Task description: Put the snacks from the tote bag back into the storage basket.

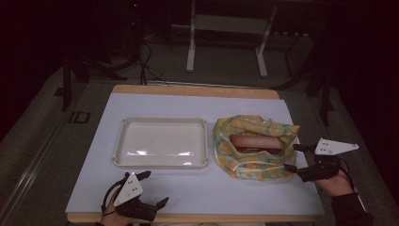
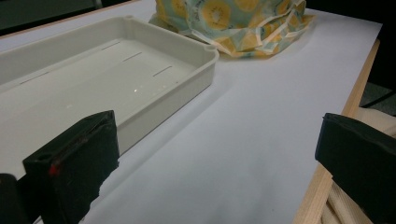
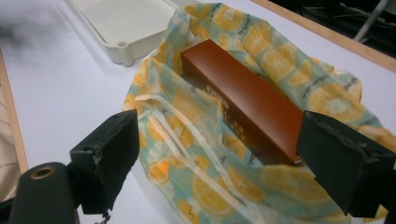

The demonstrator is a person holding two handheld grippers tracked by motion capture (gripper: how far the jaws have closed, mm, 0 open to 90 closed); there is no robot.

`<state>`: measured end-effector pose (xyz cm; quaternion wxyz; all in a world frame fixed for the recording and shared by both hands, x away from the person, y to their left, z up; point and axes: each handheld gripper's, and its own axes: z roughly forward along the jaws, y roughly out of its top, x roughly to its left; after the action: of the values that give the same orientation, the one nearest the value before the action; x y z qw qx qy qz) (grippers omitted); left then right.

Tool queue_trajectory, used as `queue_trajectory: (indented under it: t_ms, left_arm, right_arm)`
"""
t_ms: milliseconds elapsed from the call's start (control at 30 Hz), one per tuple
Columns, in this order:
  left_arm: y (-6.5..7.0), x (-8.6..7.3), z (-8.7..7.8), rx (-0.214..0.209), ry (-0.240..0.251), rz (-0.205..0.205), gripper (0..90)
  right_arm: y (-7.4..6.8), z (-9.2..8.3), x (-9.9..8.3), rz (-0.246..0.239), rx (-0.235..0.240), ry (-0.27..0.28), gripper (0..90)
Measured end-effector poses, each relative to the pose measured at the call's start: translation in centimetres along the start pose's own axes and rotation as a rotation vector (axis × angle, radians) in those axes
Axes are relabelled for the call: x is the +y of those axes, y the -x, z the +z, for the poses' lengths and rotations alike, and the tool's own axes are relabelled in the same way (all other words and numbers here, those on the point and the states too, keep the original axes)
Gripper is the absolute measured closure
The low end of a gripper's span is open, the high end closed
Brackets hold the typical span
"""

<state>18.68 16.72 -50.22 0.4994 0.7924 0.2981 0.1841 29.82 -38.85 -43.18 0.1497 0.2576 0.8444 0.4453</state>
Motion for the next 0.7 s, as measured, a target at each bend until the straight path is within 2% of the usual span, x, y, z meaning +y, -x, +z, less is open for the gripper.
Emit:
queue_trajectory:
  t_ms: [267,433,467,700]
  left_arm:
    - [0.0,0.0,0.0,-0.002,-0.002,-0.001,0.0]
    - [0.0,-0.1,0.1,-0.005,-0.008,0.004,0.0]
    - [0.0,-0.1,0.1,-0.006,-0.009,0.003,0.0]
    - [-0.2,-0.1,0.2,-0.009,-0.015,0.005,0.0]
  right_arm:
    - [1.1,0.5,1.8,-0.049,0.015,-0.038,15.2]
    - [1.7,0.9,3.0,-0.091,0.030,-0.057,20.7]
    - [1.9,1.1,3.4,-0.118,0.029,-0.064,22.4]
    - [2.5,1.8,4.6,-0.158,0.043,-0.094,27.7]
